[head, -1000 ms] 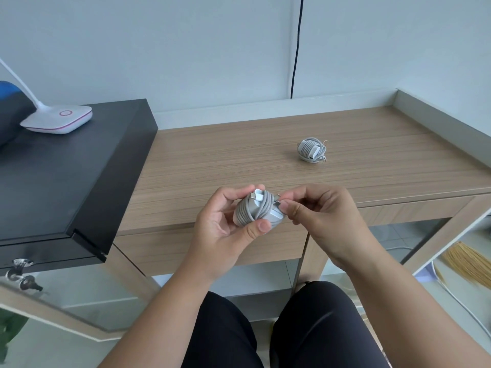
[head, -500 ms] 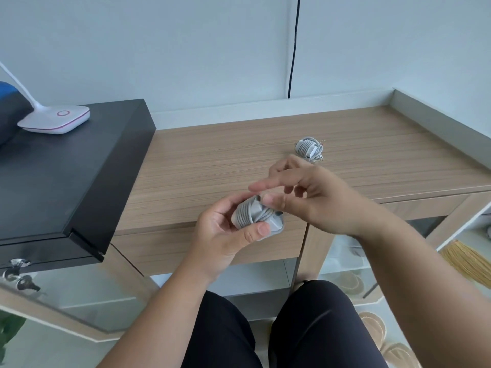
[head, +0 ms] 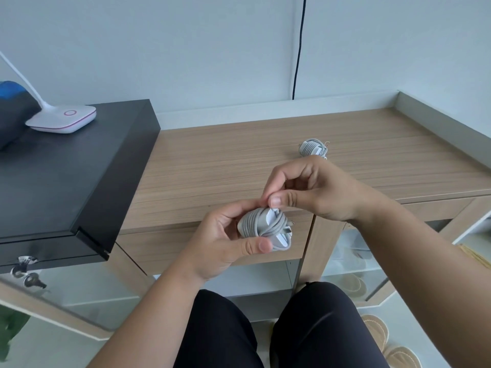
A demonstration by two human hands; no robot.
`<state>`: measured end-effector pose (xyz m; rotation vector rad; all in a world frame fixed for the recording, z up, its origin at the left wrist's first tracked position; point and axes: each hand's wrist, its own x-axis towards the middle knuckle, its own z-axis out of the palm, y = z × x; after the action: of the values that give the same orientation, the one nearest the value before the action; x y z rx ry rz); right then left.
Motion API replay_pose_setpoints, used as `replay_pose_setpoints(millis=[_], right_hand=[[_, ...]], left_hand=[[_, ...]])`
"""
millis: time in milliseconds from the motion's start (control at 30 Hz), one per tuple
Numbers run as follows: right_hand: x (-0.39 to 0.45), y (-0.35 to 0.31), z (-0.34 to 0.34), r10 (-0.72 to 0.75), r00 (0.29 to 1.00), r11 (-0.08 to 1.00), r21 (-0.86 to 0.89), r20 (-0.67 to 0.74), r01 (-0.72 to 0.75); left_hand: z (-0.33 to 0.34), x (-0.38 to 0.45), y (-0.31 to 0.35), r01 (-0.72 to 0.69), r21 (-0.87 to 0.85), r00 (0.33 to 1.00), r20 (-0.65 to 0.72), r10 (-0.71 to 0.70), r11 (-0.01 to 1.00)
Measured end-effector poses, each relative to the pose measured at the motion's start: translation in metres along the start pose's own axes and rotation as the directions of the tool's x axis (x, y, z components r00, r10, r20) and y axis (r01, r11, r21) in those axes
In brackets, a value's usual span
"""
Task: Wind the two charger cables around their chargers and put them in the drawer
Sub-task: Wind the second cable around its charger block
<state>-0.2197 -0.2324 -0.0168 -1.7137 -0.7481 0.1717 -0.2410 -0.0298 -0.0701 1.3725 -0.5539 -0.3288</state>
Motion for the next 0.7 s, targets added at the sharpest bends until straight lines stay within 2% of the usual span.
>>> replay_pose_setpoints(millis=[100,267,500,700], right_hand=[[0.000,0.003,0.004,-0.047,0.997,0.996,0.078,-0.067,0.052],[0.002,0.001,0.006,-0.073,0.964,0.982,0.151,-0.255,0.115],[0.000,0.011,0.020,0.008,0.883,0.962,0.243,-0.470,0.121],[-0.005,0.010,0.038,0.032,0.780,0.939,0.285,-0.626,0.191]], left_hand=[[0.001,0.002,0.001,-0.026,0.056,0.999,0.026,0.025,0.998],[0.003,0.005,0.004,-0.101,-0.010,0.995,-0.018,0.100,0.995],[0.002,0.005,-0.002,-0.208,0.030,0.965,-0.156,0.210,0.978],[-0.001,0.006,-0.012,-0.197,-0.040,0.958,-0.221,0.183,0.980]])
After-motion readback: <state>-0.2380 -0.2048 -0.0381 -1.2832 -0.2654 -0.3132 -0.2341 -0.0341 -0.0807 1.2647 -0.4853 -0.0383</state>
